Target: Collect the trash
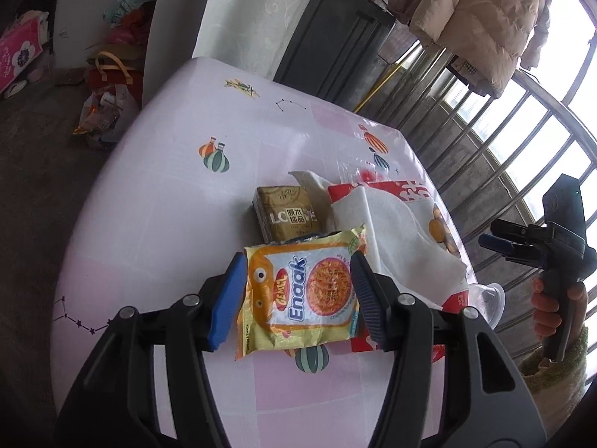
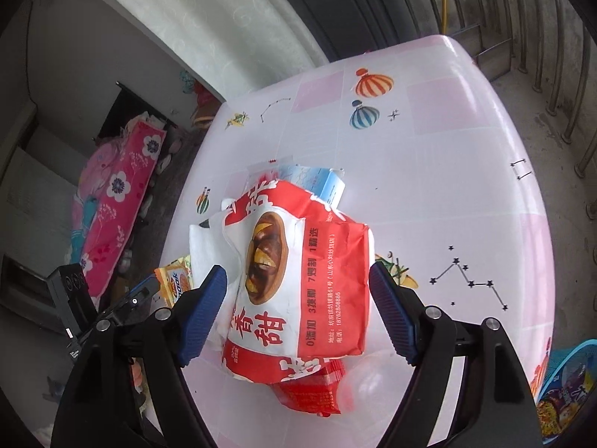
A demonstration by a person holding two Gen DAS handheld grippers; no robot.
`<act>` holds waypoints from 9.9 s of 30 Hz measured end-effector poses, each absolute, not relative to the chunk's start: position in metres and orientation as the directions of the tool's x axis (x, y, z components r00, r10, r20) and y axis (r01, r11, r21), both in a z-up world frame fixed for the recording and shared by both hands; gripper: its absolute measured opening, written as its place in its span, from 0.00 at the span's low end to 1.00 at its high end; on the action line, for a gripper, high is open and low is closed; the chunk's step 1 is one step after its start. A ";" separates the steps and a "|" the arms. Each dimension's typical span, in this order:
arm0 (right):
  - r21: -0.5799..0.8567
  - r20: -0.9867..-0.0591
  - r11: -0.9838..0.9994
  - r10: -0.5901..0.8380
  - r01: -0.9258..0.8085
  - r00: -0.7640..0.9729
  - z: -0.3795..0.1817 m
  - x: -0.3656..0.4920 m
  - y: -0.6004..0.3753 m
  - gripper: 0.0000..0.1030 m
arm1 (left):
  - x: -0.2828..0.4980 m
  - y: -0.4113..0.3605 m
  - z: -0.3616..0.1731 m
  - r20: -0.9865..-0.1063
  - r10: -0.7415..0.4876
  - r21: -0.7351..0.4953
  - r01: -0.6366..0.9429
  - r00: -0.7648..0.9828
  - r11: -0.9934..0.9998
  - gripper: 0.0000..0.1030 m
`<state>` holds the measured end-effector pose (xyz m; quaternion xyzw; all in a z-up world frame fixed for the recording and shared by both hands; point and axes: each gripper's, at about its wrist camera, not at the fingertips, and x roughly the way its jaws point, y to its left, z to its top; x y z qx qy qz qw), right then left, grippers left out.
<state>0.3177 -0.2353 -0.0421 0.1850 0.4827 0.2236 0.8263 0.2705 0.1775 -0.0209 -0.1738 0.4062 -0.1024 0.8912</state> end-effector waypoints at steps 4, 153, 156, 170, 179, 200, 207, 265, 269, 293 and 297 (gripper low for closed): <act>0.526 -0.689 0.839 0.516 -0.139 0.509 -0.035 0.293 -0.275 0.77 | 0.262 0.175 -0.006 -0.659 -0.297 -0.354 0.064 0.691 0.933 0.61; 0.464 -0.881 0.461 0.157 0.756 0.446 -0.360 0.084 -0.637 0.71 | 0.227 -0.371 -0.012 -0.759 -0.619 -0.276 0.760 0.203 0.589 0.67; 0.529 -0.832 0.548 0.184 0.648 0.524 -0.332 0.096 -0.619 0.71 | 0.222 -0.330 0.010 -0.744 -0.616 -0.241 0.755 0.260 0.609 0.71; 0.243 -0.970 0.913 0.225 0.327 0.092 -0.459 0.287 -0.480 0.71 | 0.212 -0.154 0.037 -0.766 -0.476 -0.167 0.582 0.431 0.796 0.82; 0.019 -0.995 0.942 0.049 0.336 -0.083 -0.598 0.317 -0.453 0.70 | 0.216 -0.112 0.021 -0.776 -0.415 -0.185 0.458 0.474 0.870 0.85; 0.051 -0.994 0.858 0.090 0.510 -0.053 -0.607 0.287 -0.498 0.10 | 0.226 -0.098 0.003 -0.765 -0.453 -0.264 0.418 0.459 0.869 0.85; 0.261 -0.961 0.838 0.176 0.479 0.215 -0.496 0.252 -0.494 0.06 | 0.210 -0.088 0.013 -0.733 -0.478 -0.271 0.437 0.484 0.858 0.85; 0.380 -0.611 0.924 0.279 -0.036 0.741 0.003 0.171 -0.344 0.91 | 0.196 0.151 0.041 -0.531 -0.408 -0.441 0.169 0.743 0.881 0.92; 0.504 -0.644 0.859 0.444 -0.091 0.623 -0.020 0.239 -0.288 0.91 | 0.248 0.167 0.021 -0.577 -0.397 -0.462 0.115 0.714 0.879 0.92; 0.601 -0.731 0.785 0.617 -0.152 0.292 -0.111 0.365 -0.178 0.81 | 0.369 0.149 -0.080 -0.695 -0.487 -0.562 0.024 0.528 0.827 0.34; 0.618 -0.719 0.771 0.633 -0.153 0.289 -0.114 0.344 -0.183 0.81 | 0.345 0.148 -0.080 -0.690 -0.516 -0.575 0.047 0.508 0.817 0.33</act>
